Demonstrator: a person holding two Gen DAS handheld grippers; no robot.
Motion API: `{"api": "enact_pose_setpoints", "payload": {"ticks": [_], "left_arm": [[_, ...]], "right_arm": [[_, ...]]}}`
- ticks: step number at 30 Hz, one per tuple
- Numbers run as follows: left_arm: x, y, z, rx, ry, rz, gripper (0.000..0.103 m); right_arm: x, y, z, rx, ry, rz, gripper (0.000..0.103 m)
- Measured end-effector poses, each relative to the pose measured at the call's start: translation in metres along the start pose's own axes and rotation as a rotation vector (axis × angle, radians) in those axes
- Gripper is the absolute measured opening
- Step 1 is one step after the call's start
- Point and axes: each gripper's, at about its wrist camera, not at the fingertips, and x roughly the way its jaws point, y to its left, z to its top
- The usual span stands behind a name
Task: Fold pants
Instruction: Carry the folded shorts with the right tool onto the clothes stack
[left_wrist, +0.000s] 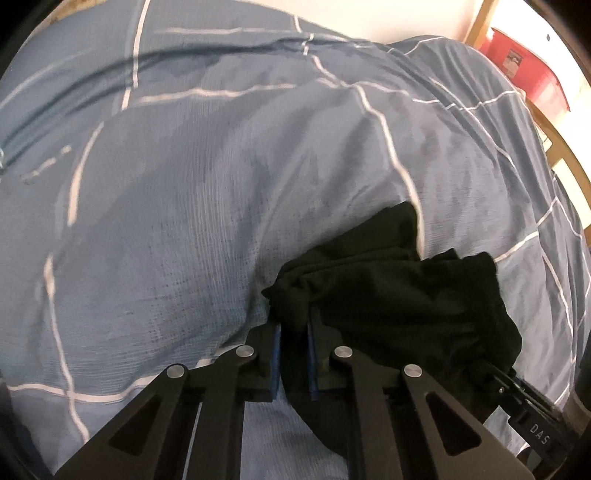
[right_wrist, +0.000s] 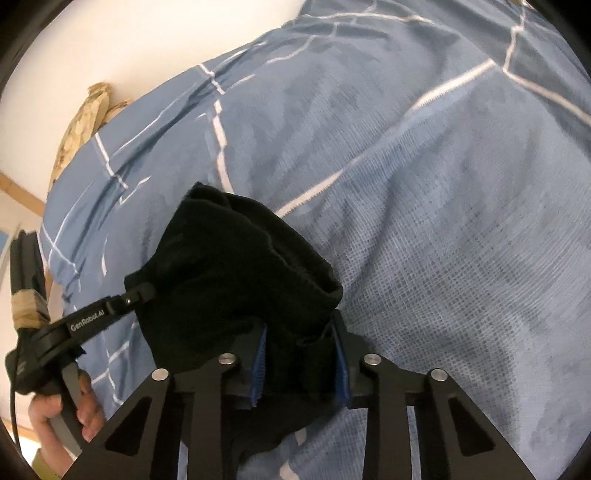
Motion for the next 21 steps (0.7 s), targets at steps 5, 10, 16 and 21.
{"api": "enact_pose_setpoints", "payload": {"ticks": [5, 10, 16, 21], "left_arm": [[-0.034, -0.009, 0.000, 0.015, -0.042, 0.005, 0.012], [-0.085, -0.011, -0.010, 0.018, -0.099, 0.009, 0.012], [-0.156, -0.015, -0.026, 0.023, -0.172, 0.032, 0.012], [-0.212, 0.000, -0.048, -0.013, -0.212, 0.058, 0.012]], "right_arm": [[-0.020, 0.010, 0.002, -0.039, -0.012, 0.017, 0.028], [-0.059, 0.024, 0.001, -0.087, -0.042, 0.046, 0.028], [-0.118, 0.043, -0.007, -0.124, -0.074, 0.085, 0.028], [-0.162, 0.069, -0.024, -0.138, -0.076, 0.124, 0.028]]}}
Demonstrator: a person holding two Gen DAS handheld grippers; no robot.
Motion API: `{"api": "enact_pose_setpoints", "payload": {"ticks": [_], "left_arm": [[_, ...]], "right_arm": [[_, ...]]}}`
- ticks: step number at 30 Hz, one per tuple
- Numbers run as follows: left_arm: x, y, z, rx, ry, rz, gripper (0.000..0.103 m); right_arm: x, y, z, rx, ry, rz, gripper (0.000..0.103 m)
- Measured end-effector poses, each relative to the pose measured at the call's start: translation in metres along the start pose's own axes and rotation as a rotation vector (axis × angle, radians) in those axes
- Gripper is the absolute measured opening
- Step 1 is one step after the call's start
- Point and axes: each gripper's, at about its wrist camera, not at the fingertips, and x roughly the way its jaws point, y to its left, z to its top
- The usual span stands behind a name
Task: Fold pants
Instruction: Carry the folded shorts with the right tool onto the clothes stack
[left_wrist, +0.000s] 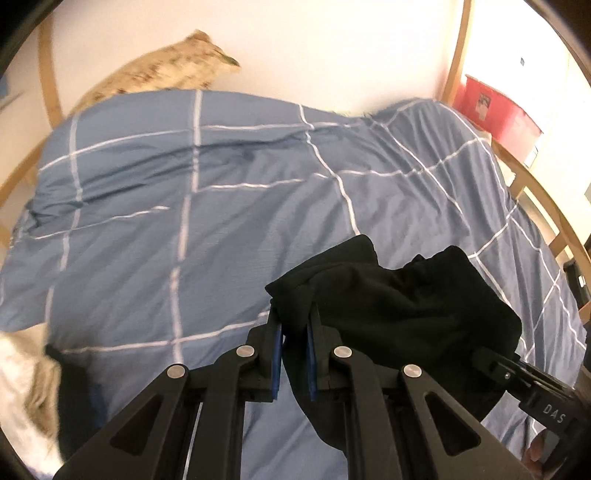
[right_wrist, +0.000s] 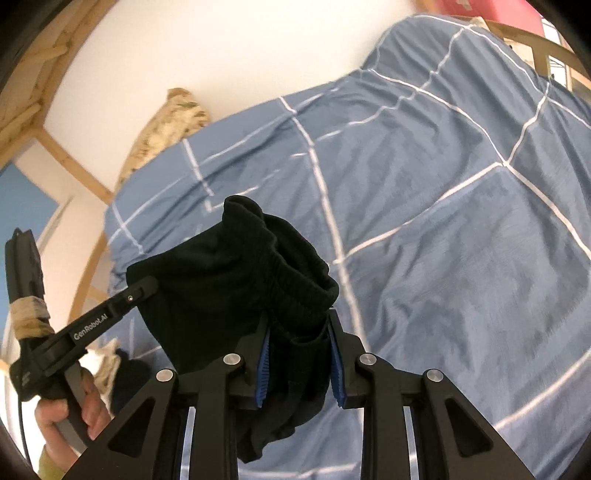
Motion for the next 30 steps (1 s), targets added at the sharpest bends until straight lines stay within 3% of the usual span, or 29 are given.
{"api": "enact_pose_setpoints", "payload": {"ticks": [11, 18, 24, 30], "left_arm": [[-0.104, 0.096, -0.026, 0.009, -0.044, 0.078, 0.012], [-0.150, 0.200, -0.034, 0.055, -0.040, 0.127, 0.012], [-0.169, 0.286, -0.028, 0.072, -0.013, 0.171, 0.012], [-0.153, 0.357, -0.026, 0.096, 0.041, 0.196, 0.012]], "right_arm": [[-0.041, 0.104, -0.049, -0.019, 0.029, 0.110, 0.028], [-0.026, 0.191, -0.093, 0.026, 0.056, 0.164, 0.028], [-0.005, 0.279, -0.127, 0.053, 0.082, 0.206, 0.028], [0.030, 0.357, -0.158, 0.034, 0.092, 0.214, 0.028]]}}
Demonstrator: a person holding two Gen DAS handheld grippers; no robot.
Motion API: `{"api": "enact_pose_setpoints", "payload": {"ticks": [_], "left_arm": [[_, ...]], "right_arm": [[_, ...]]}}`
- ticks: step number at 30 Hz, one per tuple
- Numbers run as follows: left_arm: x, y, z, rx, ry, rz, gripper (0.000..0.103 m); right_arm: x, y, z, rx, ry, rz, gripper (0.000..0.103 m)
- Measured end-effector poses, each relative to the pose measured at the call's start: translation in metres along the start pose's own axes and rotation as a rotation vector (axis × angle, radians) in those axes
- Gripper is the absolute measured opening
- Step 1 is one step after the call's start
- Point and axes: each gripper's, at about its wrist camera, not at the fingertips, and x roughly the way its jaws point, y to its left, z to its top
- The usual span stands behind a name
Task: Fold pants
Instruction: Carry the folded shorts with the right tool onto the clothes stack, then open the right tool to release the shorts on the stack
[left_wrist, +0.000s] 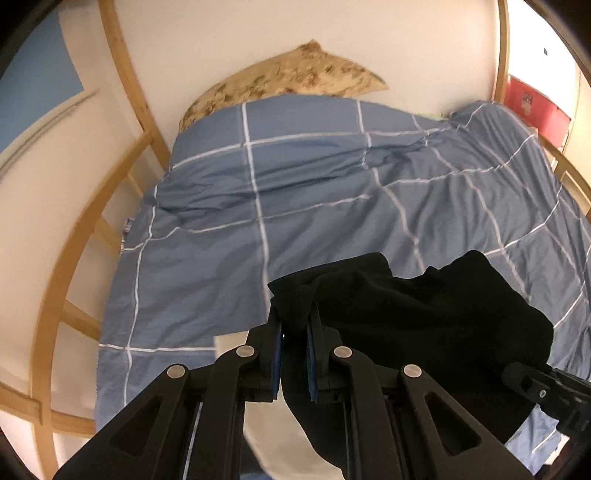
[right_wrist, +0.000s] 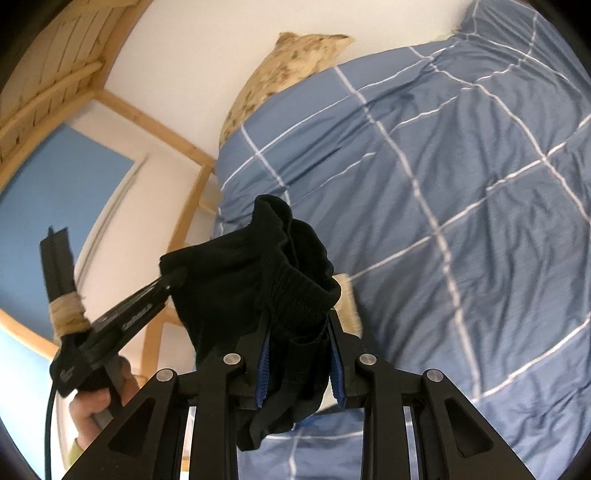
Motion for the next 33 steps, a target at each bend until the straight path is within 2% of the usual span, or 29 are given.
{"api": "enact_pose_setpoints", "payload": {"ticks": [5, 10, 16, 19, 21, 24, 26, 28, 30, 33], "left_arm": [[0.038, 0.023, -0.011, -0.018, 0.063, -0.016, 0.012], [0.074, 0.024, -0.031, -0.008, 0.135, -0.006, 0.012], [0.090, 0.028, -0.048, -0.026, 0.187, -0.003, 0.014], [0.088, 0.029, -0.052, -0.025, 0.186, 0.013, 0.021], [0.083, 0.028, -0.053, -0.016, 0.173, 0.036, 0.023], [0.071, 0.026, -0.053, -0.013, 0.144, 0.089, 0.041], [0.059, 0.025, -0.054, -0.017, 0.127, 0.099, 0.042], [0.043, 0.020, -0.055, -0.017, 0.106, 0.127, 0.047], [0.023, 0.014, -0.058, -0.036, 0.088, 0.124, 0.049], [-0.014, -0.005, -0.068, -0.054, 0.058, 0.137, 0.053]], "right_arm": [[0.038, 0.013, -0.018, 0.022, 0.026, -0.032, 0.028], [0.063, 0.015, -0.032, -0.017, 0.044, -0.106, 0.028], [0.082, 0.000, -0.049, 0.002, 0.110, -0.156, 0.029], [0.083, -0.007, -0.051, 0.007, 0.134, -0.182, 0.035], [0.078, -0.009, -0.049, 0.018, 0.126, -0.212, 0.046], [0.068, -0.004, -0.045, 0.003, 0.101, -0.226, 0.054], [0.058, 0.003, -0.043, -0.026, 0.079, -0.232, 0.060], [0.049, 0.009, -0.042, -0.052, 0.062, -0.217, 0.060], [0.034, 0.016, -0.040, -0.102, 0.039, -0.200, 0.062], [0.011, 0.022, -0.037, -0.177, -0.014, -0.206, 0.076]]}}
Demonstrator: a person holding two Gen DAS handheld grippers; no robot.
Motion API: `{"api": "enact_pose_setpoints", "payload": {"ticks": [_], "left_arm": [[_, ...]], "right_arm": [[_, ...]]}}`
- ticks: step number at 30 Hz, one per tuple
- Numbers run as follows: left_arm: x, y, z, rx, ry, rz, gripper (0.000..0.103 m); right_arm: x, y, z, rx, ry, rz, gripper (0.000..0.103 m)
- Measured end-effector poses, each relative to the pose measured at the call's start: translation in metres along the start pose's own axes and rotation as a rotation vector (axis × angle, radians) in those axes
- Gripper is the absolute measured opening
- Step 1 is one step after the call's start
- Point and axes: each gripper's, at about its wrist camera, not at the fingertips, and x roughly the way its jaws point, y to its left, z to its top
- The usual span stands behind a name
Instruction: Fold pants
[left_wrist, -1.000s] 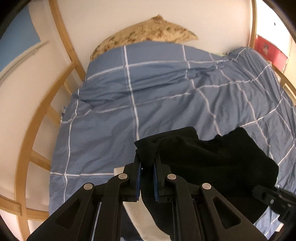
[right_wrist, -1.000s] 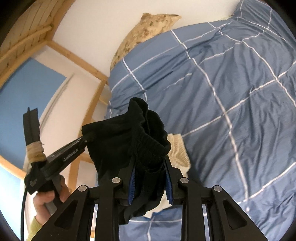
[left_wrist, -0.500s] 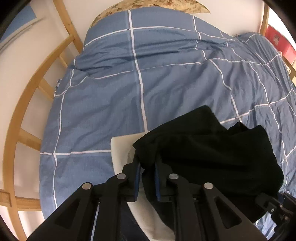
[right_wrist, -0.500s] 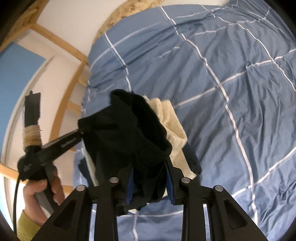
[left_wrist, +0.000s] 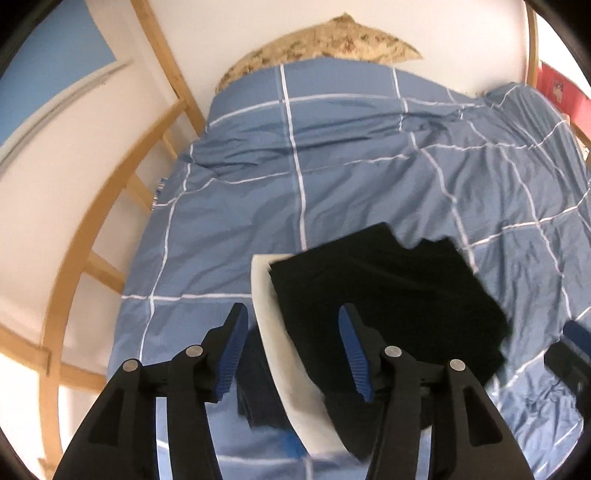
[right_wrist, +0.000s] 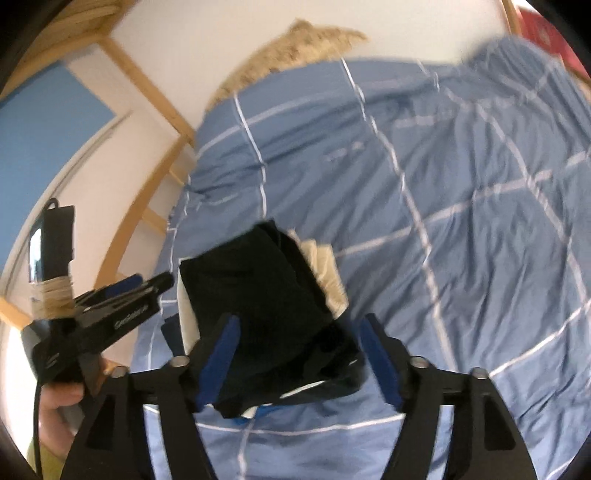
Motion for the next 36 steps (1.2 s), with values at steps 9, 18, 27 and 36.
{"api": "enact_pose_setpoints", "payload": {"ticks": [9, 18, 27, 36], "left_arm": [[-0.107, -0.069, -0.046, -0.073, -0.036, 0.010, 0.075], [-0.178, -0.146, -0.088, -0.133, -0.062, -0.028, 0.082], [-0.238, -0.191, -0.114, -0.176, -0.074, -0.036, 0.084], [-0.287, -0.204, -0.121, -0.204, -0.104, -0.002, 0.086]], "right_arm": [[-0.086, -0.052, 0.000, -0.181, -0.075, -0.086, 0.085], [-0.168, -0.128, -0.015, -0.197, -0.038, -0.155, 0.085], [-0.238, -0.168, -0.021, -0.222, -0.051, -0.176, 0.085], [-0.293, -0.177, -0.029, -0.283, -0.079, -0.159, 0.085]]}}
